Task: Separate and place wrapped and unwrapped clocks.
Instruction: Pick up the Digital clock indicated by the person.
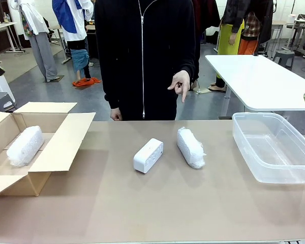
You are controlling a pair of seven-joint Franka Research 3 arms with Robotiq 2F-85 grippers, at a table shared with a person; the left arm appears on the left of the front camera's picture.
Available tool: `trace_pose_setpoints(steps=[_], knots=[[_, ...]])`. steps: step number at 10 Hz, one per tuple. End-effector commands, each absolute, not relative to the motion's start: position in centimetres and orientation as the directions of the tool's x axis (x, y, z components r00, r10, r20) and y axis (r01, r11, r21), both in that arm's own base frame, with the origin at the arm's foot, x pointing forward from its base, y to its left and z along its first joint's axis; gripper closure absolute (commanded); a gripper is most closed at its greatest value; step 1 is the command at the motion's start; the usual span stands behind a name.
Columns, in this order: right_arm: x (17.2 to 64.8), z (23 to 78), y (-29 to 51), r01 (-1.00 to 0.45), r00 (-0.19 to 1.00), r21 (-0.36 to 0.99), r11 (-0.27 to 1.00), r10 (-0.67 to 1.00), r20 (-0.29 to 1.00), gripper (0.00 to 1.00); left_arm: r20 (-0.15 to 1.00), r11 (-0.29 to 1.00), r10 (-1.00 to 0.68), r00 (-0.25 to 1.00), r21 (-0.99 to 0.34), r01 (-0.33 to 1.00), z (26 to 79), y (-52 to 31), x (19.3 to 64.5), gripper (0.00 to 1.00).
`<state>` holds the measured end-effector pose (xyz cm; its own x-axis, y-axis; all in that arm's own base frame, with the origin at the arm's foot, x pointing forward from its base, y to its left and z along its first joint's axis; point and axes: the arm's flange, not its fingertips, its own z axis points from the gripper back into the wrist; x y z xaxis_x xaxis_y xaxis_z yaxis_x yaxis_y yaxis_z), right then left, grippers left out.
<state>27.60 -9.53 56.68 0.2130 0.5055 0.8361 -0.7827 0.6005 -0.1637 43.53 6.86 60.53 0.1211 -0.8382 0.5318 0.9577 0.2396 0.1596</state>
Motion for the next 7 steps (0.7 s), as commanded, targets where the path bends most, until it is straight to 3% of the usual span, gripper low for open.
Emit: trace_pose_setpoints(steps=[1, 7], knots=[[27.9, 56.6, -9.5, -0.795, 0.194, -0.161, 0.584, 0.496, 0.846, 0.0, 0.49, 0.261, -0.86, 0.143, 0.182, 0.948, 60.9, 4.5, 43.7, 0.0], [27.9, 56.6, -9.5, -0.795, 0.194, -0.161, 0.584, 0.496, 0.846, 0.0, 0.368, 0.363, -0.892, 0.261, 0.244, 0.899, 61.8, -7.9, 48.1, 0.0]])
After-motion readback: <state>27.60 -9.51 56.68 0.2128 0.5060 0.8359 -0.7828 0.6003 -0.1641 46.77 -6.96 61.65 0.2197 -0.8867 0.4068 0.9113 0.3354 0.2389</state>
